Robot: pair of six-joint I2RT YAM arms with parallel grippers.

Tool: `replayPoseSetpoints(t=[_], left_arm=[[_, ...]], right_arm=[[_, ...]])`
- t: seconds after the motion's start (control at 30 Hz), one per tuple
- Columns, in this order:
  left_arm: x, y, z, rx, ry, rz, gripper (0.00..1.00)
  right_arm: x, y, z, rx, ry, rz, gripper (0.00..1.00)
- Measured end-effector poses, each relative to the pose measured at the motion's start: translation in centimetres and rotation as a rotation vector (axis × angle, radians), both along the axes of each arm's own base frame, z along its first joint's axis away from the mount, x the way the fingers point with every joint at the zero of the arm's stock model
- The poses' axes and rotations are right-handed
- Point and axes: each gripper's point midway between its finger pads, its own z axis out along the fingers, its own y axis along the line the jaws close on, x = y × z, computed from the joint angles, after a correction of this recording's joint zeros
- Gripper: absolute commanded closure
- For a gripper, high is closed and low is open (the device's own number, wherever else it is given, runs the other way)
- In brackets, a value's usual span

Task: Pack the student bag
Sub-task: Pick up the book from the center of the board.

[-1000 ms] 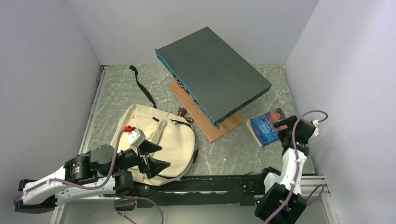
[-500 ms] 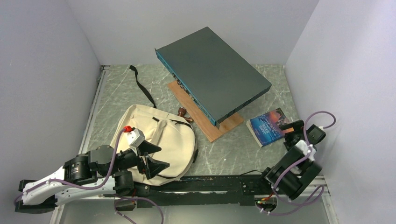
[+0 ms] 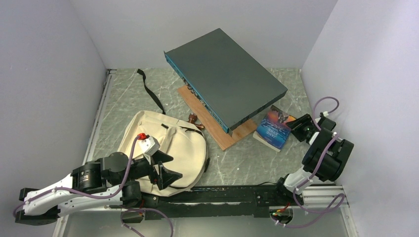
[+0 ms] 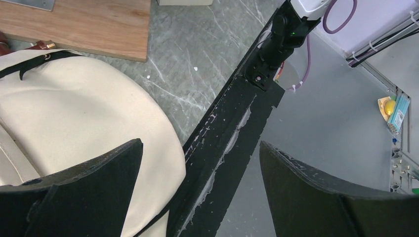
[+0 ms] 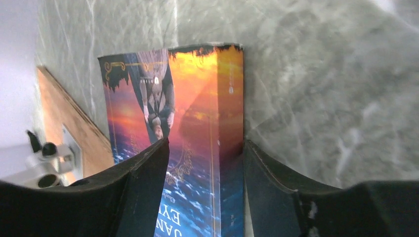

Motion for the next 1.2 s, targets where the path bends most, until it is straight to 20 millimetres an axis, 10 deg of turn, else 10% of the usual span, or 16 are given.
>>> replayPoseSetpoints(t=[0.43, 0.83, 1.2], left_arm=[[-0.9, -3.5, 1.1, -0.081, -0.072, -0.131, 0.15], [0.9, -13.4, -5.6, -0.087, -0.268, -0.171, 0.19], [5.6, -19.2, -9.5, -0.219, 0.114, 0.098, 0.33]], right_arm=[[-1.0, 2.3, 0.1, 0.001, 0.010, 0.057, 0.33], [-4.5, 4.4, 0.4, -0.022, 0.126, 0.027, 0.15], [-4.0, 4.0, 0.7, 0.074, 0.041, -0.016, 0.11]])
